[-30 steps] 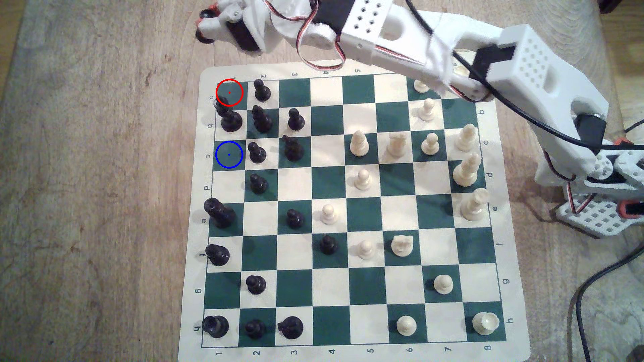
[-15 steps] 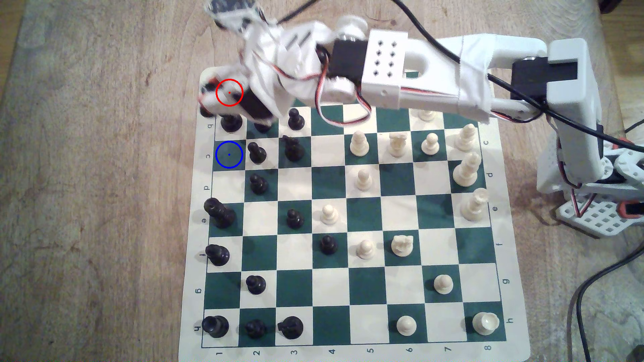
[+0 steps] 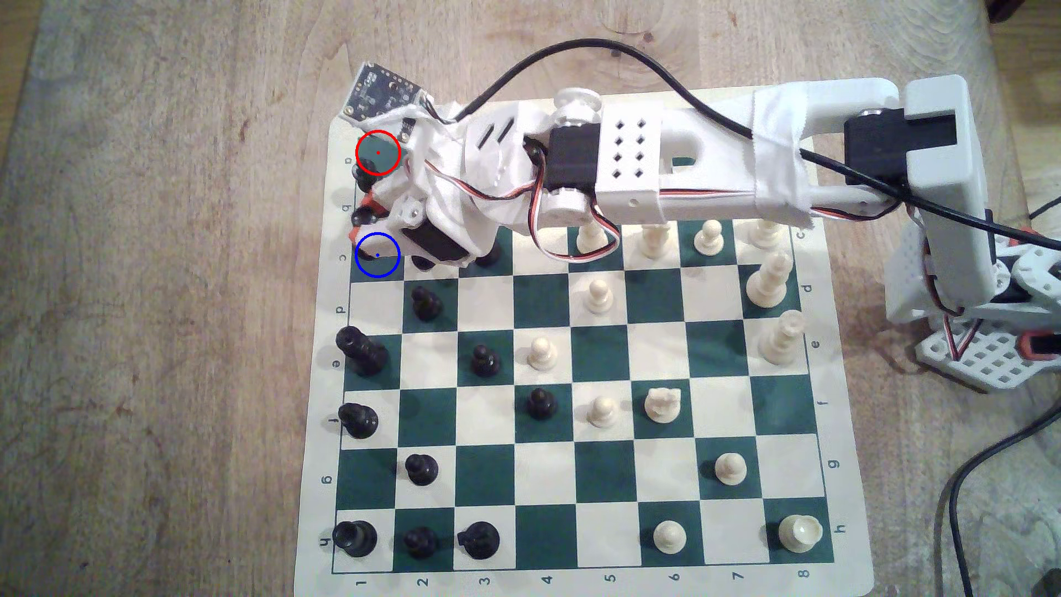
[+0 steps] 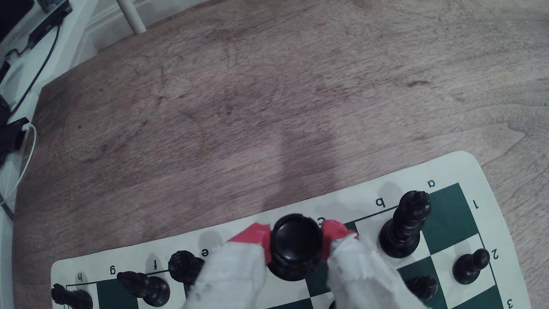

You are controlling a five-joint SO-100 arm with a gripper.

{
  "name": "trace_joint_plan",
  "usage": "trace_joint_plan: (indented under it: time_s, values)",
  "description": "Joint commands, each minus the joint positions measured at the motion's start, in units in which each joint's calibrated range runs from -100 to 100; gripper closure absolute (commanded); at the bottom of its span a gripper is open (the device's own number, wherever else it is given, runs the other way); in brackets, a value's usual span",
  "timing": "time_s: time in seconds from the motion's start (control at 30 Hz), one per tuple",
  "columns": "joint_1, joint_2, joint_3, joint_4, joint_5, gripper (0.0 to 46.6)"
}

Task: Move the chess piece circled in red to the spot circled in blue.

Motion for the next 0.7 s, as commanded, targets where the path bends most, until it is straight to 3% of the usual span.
trace_joint_plan:
  time_s: [0.0, 0.67]
  values:
    - [-0.1, -0.5, -1.8, -2.8, 1.8, 46.3]
    - [1.0, 9.1, -3.6, -10.4, 5.1, 46.3]
